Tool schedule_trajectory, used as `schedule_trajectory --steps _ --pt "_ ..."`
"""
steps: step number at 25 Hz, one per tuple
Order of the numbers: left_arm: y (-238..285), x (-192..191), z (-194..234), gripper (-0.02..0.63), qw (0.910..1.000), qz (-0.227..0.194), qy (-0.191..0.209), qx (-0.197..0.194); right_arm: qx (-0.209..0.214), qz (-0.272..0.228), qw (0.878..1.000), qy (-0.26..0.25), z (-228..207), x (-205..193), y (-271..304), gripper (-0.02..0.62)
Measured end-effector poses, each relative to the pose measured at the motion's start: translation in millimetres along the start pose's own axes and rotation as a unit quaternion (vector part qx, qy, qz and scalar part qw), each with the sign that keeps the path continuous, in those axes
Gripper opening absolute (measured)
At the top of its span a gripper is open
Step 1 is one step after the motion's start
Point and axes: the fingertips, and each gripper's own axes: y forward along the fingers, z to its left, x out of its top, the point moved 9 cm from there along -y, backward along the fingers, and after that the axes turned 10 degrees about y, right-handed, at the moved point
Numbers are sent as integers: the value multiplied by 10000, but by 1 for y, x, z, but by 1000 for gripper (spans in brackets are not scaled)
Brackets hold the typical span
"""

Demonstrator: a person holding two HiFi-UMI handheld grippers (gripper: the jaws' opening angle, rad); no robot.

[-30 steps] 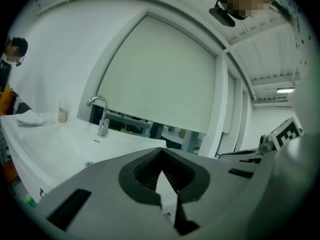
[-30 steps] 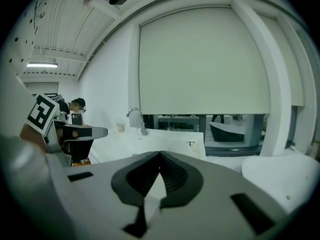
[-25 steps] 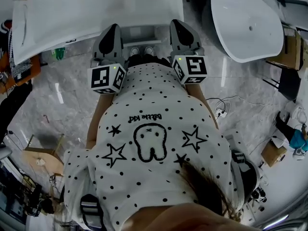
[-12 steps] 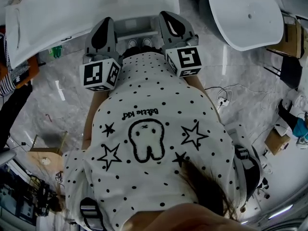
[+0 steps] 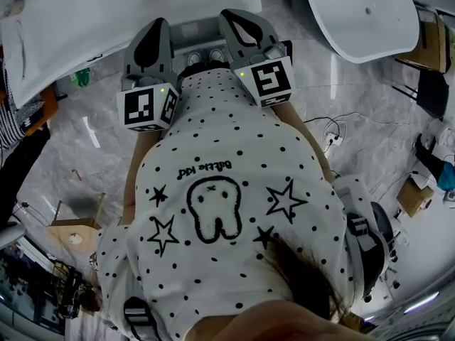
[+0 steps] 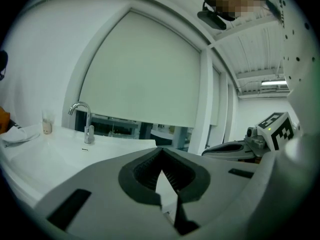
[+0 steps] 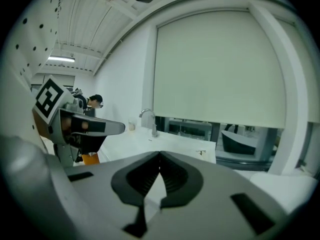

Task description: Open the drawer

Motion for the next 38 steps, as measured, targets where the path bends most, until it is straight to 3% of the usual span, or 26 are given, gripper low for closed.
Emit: schedule_trajectory --steps 17,38 --pt "-5 -7 -2 5 9996 118 -269 46 132 5 9999 -99 4 -3 -6 14" --pt "-11 -5 1 5 9996 132 -204 122 239 56 9996 -121 9 -2 0 14"
